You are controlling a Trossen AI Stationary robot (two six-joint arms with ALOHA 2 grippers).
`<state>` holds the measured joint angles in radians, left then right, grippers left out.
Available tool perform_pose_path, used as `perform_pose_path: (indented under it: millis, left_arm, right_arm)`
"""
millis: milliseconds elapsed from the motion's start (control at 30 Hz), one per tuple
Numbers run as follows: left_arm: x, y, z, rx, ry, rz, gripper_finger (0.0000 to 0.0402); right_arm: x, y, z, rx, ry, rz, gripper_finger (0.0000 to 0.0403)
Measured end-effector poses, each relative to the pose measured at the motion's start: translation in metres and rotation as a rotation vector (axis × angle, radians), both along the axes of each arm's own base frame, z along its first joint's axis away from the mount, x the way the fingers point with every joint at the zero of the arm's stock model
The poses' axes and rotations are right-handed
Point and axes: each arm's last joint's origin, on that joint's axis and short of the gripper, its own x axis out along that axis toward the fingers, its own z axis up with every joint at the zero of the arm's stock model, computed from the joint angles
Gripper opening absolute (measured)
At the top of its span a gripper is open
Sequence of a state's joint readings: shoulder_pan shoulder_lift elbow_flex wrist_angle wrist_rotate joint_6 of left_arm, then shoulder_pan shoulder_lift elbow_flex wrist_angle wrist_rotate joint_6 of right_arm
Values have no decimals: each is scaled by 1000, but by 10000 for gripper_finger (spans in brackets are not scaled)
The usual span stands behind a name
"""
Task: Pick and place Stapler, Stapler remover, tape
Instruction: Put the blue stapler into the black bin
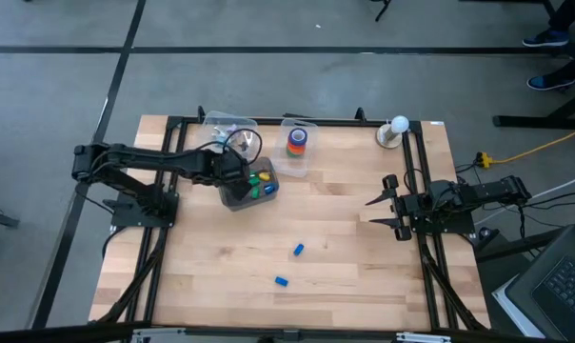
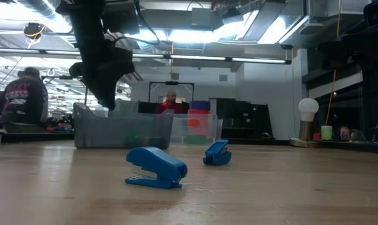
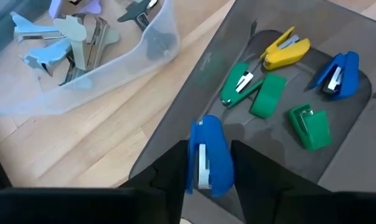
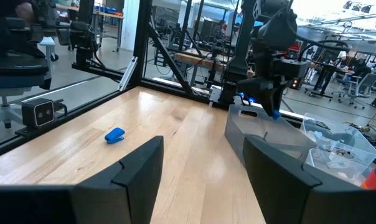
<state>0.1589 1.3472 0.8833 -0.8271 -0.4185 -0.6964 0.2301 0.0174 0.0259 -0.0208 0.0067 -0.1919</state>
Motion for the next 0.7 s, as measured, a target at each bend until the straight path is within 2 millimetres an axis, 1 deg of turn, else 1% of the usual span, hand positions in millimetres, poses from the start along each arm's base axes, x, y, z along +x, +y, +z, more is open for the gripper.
perform_pose_path:
  millis: [233, 500, 700]
  left_arm:
    - [2, 0, 0, -5, -22, -3, 137]
    - [3, 0, 1, -14, -33, -8, 150]
    - [14, 1, 5, -7, -163, -15, 148]
  right_arm:
    - [0, 0, 0, 0, -1, 0, 225]
    - [0, 0, 0, 0, 0, 0, 225]
    - [0, 0, 0, 0, 0, 0, 225]
